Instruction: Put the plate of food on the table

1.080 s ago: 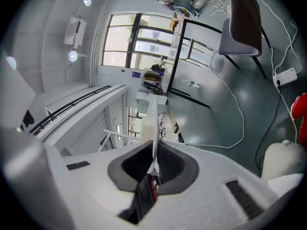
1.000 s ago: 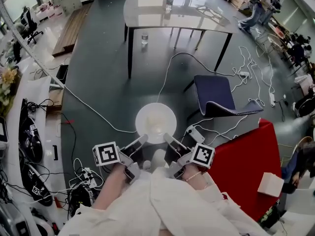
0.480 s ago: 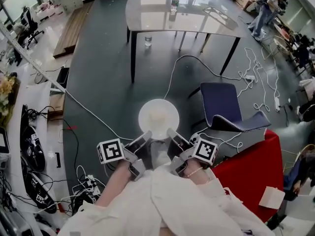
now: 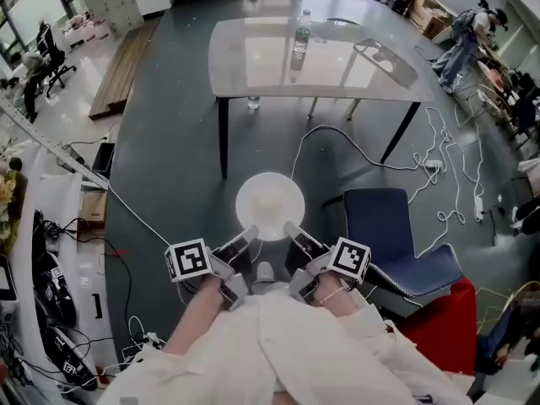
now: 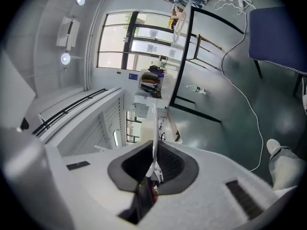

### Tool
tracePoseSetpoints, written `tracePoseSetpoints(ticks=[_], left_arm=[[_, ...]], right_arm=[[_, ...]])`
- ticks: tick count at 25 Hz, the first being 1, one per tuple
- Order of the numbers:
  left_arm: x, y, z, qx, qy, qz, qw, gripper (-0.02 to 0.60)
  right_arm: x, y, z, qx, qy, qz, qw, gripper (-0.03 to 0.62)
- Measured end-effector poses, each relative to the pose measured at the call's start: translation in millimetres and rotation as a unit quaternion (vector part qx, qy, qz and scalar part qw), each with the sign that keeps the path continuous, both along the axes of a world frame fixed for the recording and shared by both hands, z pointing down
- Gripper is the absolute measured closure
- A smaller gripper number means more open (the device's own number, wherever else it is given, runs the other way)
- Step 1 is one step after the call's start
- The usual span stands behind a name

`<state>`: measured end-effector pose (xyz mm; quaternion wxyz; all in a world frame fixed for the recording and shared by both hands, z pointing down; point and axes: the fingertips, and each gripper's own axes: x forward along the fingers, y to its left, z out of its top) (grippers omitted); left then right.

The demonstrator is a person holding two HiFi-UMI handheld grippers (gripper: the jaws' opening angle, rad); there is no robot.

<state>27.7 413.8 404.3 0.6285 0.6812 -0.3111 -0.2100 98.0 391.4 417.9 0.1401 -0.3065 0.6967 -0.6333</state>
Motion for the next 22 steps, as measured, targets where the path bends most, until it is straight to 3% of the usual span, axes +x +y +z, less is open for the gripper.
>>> tracePoseSetpoints(ticks=[2,6,11,22], left_arm=[[-1,-28,3,0.016,-0.015,0.002,0.9998,0.555],[8,-59,4,-0.009,0.003,-0.012,0.9999,0.555],[12,-78,11,-0.024,0.0,-0.018,0.9995,0.555],[11,-116,18,-0.011,0.007,0.01,0.9999,0.555]], right_arm=[[1,-27,1,0.001,-0.003,-0.003,1.0,0.58],[5,-62,7,0.002,-0.007,-0.014,1.0,0.58],[10,-82,10,-0.009,-0.003,-0.014,1.0,0.58],[13,-120,15,0.004,0.007,-0.003,1.0,0.58]])
